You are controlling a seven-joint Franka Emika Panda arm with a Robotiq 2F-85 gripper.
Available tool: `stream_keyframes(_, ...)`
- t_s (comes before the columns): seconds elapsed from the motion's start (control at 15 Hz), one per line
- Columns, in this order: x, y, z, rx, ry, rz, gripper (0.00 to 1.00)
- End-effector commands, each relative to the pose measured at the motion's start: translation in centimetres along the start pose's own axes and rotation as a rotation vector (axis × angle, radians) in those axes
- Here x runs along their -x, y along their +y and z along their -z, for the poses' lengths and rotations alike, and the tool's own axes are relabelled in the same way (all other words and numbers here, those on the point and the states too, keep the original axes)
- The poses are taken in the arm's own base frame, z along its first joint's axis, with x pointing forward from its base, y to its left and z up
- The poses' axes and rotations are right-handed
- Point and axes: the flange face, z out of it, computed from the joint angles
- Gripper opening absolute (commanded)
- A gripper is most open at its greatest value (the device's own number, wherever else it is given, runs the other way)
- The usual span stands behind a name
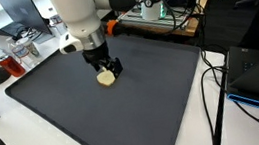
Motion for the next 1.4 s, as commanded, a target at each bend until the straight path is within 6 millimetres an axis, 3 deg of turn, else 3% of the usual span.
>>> stream_keyframes(0.0, 4.9, 1.8, -0.9, -0.02, 0.037, -0.143, 1.0)
stream_keyframes(0.13, 6.5, 2.6, -2.0, -0.046, 0.076, -0.222, 1.0)
stream_keyframes(0.27, 8.1, 2.9, -2.3, -0.087, 0.174, -0.16, 1.0)
stream_keyframes(0.33, 5.4, 2.4, -2.8, -0.046, 0.11, -0.171, 1.0)
stream_keyframes(0.6, 7.3, 2.7, -3.1, -0.066, 0.161, -0.163, 1.0)
stream_keyframes(1.07, 6.4, 2.8, -4.2, -0.117, 0.054, -0.323, 1.0)
stream_keyframes(1.33, 6.0, 3.3, -6.3, -0.108, 0.034, -0.448, 1.0)
